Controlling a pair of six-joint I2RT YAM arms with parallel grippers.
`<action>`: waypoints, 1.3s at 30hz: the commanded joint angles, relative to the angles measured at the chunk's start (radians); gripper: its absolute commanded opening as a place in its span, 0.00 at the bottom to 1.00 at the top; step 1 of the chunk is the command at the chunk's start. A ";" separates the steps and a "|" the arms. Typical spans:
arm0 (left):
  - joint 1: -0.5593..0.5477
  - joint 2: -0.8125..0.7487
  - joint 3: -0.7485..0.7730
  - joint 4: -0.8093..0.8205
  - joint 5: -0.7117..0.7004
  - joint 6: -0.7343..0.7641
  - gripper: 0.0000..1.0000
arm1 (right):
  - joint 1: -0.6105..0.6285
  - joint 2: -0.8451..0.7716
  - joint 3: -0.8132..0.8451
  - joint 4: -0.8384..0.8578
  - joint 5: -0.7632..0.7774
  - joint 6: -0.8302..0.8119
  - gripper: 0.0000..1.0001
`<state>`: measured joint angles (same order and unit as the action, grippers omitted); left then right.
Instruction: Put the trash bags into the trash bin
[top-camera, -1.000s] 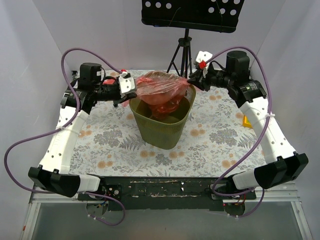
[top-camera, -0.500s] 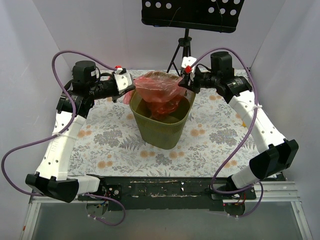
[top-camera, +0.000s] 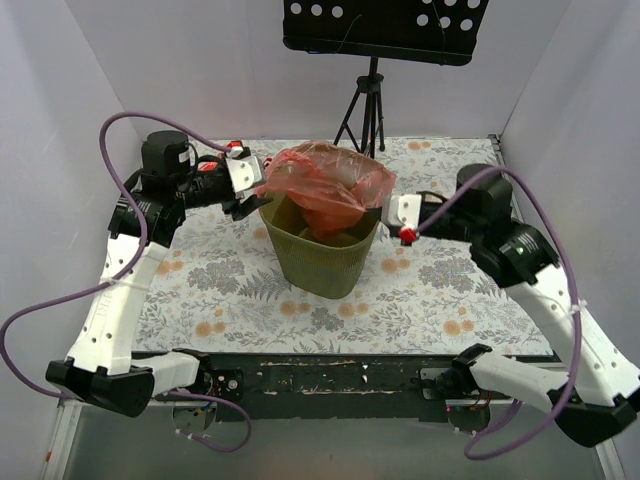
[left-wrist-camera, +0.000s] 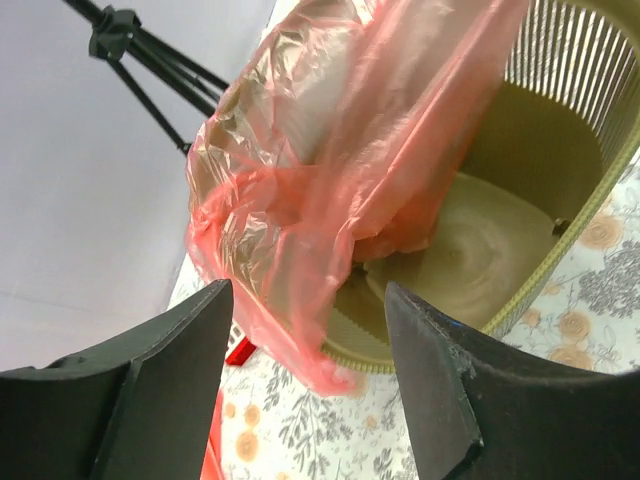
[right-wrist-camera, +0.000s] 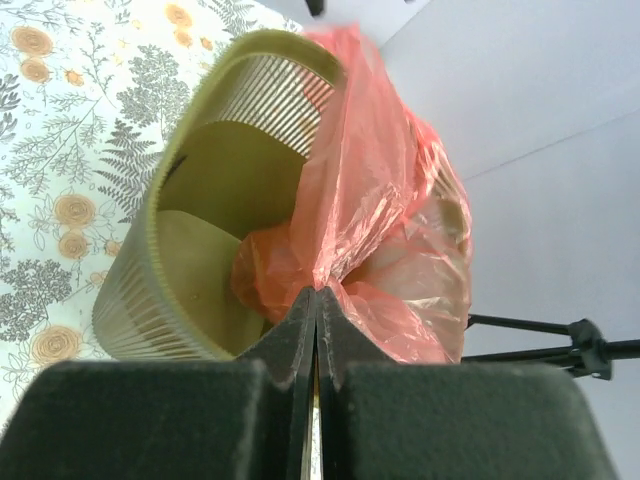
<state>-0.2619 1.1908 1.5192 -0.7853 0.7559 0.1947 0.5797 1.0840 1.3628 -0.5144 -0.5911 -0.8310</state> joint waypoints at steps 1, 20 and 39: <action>-0.025 0.052 0.071 0.008 0.095 -0.041 0.62 | 0.058 -0.079 -0.111 0.062 0.085 -0.095 0.01; -0.119 0.366 0.424 -0.420 0.215 0.064 0.39 | 0.069 -0.104 -0.154 0.108 0.159 -0.163 0.01; -0.218 0.148 0.233 -0.178 0.039 0.058 0.00 | 0.040 0.284 0.458 -0.240 -0.137 0.179 0.67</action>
<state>-0.4534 1.4101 1.7958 -1.0443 0.8616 0.2279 0.6212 1.2865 1.7370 -0.6464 -0.6014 -0.6899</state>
